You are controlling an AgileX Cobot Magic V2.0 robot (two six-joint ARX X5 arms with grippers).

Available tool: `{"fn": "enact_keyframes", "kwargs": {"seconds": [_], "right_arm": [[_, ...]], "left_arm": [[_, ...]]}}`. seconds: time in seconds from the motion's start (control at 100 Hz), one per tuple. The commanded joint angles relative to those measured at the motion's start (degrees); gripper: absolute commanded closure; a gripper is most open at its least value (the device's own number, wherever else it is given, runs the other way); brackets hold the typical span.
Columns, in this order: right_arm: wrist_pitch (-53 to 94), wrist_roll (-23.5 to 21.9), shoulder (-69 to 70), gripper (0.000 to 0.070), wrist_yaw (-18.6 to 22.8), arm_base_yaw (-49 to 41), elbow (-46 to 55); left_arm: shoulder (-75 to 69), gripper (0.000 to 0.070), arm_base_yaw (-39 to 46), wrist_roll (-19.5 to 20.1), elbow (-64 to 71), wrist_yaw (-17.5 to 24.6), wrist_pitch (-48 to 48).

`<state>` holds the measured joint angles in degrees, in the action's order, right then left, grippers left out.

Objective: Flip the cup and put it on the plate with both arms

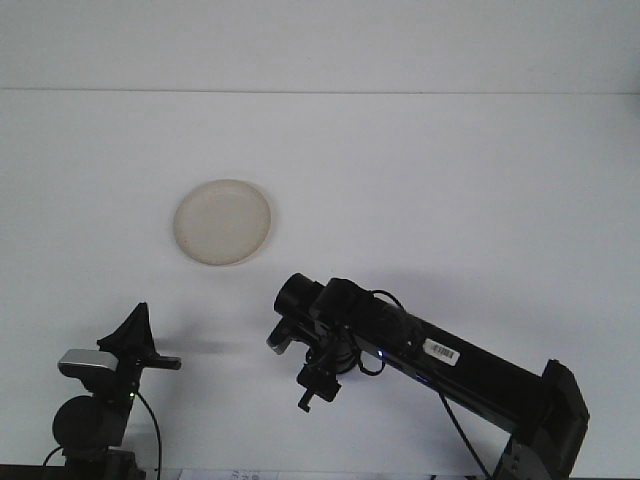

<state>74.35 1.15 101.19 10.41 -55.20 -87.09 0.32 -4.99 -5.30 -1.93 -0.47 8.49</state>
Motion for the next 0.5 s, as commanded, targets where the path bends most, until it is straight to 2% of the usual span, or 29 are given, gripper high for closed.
{"fn": "enact_keyframes", "kwargs": {"seconds": [0.0,0.2,0.28,0.4,0.49], "right_arm": [[1.0,1.4,1.3,0.0407,0.1,-0.6,-2.7],[4.2,2.3,-0.3,0.0391,-1.7,-0.2,-8.5],[4.2,3.9,-2.5,0.0361,-1.4,0.7,-9.5],[4.2,6.3,-8.0,0.036,-1.8,3.8,-9.6],[4.2,6.6,-12.5,0.036,-4.6,8.4,-9.6]], "left_arm": [[-0.1,0.0688,0.1,-0.1,1.1,0.1,0.6],[-0.1,0.0688,0.0,-0.1,1.1,0.1,0.6],[-0.1,0.0688,0.1,-0.1,1.1,0.1,0.6],[-0.1,0.0688,0.1,-0.1,1.1,0.1,0.6],[-0.1,0.0688,0.1,-0.1,1.1,0.1,0.6]]}}
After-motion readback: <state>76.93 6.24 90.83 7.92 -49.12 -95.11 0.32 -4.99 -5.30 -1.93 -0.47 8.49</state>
